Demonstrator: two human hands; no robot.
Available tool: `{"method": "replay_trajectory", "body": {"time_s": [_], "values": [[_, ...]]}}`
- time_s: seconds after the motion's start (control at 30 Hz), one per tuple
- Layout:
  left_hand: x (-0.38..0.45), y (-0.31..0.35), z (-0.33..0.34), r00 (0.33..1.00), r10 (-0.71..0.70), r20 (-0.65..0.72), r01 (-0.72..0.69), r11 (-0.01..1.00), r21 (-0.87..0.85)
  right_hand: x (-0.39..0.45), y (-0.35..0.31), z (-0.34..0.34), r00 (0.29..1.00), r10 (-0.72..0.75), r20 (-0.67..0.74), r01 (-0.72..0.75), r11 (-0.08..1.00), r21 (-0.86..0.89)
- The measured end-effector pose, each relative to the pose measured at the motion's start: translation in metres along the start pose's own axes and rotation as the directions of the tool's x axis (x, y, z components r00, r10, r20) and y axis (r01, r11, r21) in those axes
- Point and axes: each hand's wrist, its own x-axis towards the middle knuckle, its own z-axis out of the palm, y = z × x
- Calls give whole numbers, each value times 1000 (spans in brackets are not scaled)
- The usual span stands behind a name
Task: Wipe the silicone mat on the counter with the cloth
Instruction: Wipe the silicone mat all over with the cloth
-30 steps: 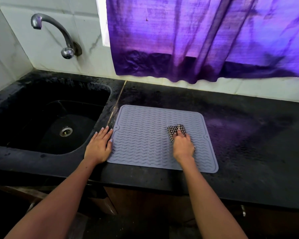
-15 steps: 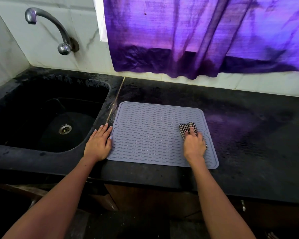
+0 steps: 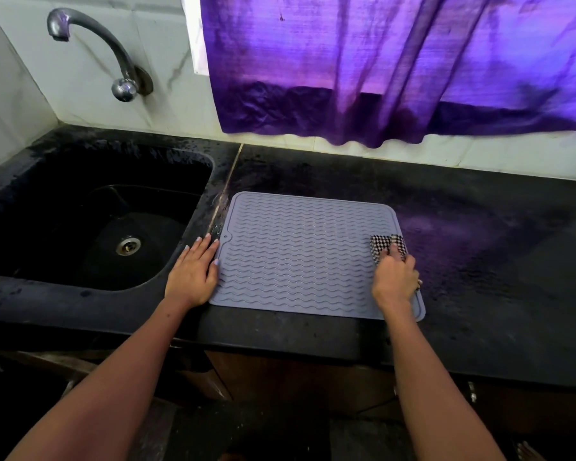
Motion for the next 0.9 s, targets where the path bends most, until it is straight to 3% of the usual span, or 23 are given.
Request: {"method": "replay_trajectory", "body": {"time_s": [0.27,0.47,0.57,0.7,0.8,0.9], "values": [[-1,3,-3,1000,6,10,-6,1000,6,6,2,-26,982,130,137,-155,968,195],[0,4,-3,1000,8,14,-8,1000,-2,-23,15,-23,972,234,10,-233,963,132],[-2,5,-4,1000,8,9,-8,1000,-11,-41,17,-12,977,211,13,-211,975,69],[-4,5,-6,1000,16,20,-16,1000,-3,-53,23,1,996,80,35,-79,995,-53],[-4,6,-6,999,16,31,-15,1000,-11,-50,24,-5,993,89,82,-88,996,-16],[-4,5,-7,999,23,41,-23,1000,4,-49,23,-20,981,168,99,-182,971,155]]}}
